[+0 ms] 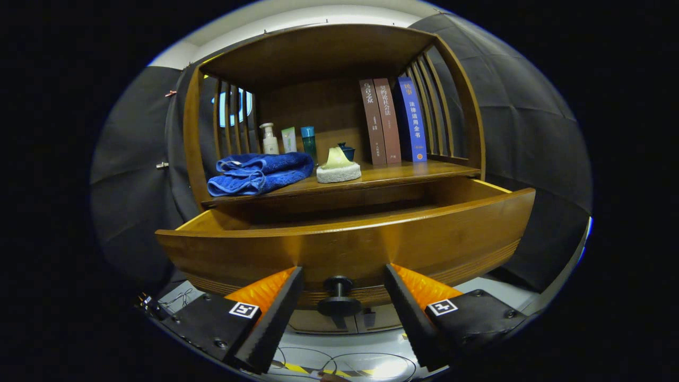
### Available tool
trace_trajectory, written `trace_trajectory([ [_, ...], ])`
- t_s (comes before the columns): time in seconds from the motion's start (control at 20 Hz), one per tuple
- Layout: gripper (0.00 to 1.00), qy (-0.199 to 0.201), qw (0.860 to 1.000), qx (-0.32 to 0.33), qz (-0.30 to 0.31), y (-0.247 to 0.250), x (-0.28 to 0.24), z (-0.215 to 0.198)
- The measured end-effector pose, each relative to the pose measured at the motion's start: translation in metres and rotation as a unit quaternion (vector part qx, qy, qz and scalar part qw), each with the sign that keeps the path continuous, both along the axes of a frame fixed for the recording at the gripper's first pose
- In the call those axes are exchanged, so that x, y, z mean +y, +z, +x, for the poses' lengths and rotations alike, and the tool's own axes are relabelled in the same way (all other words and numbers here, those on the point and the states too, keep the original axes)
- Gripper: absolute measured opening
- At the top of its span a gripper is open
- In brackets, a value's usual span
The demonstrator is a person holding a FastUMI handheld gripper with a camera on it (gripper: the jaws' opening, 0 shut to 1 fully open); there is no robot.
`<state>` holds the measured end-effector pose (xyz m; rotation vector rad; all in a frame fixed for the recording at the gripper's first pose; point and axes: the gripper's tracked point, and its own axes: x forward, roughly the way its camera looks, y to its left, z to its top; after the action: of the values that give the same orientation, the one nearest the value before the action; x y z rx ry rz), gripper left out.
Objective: Pull open the drawer, take out the items inside it, and place them on the countertop above the cabinet.
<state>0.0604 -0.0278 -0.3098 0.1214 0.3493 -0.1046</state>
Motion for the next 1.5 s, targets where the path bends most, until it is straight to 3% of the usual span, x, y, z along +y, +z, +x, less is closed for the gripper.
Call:
trace_trajectory([
  [0.7, 0.99, 0.0, 1.0, 0.004, -0.003, -0.01, -0.01, 0.09],
  [1.3, 0.98, -0.001, 1.0, 0.009, -0.017, -0.012, -0.008, 0.093],
  [1.5, 0.99, -0.003, 1.0, -0.014, -0.027, 0.024, -0.01, 0.082],
])
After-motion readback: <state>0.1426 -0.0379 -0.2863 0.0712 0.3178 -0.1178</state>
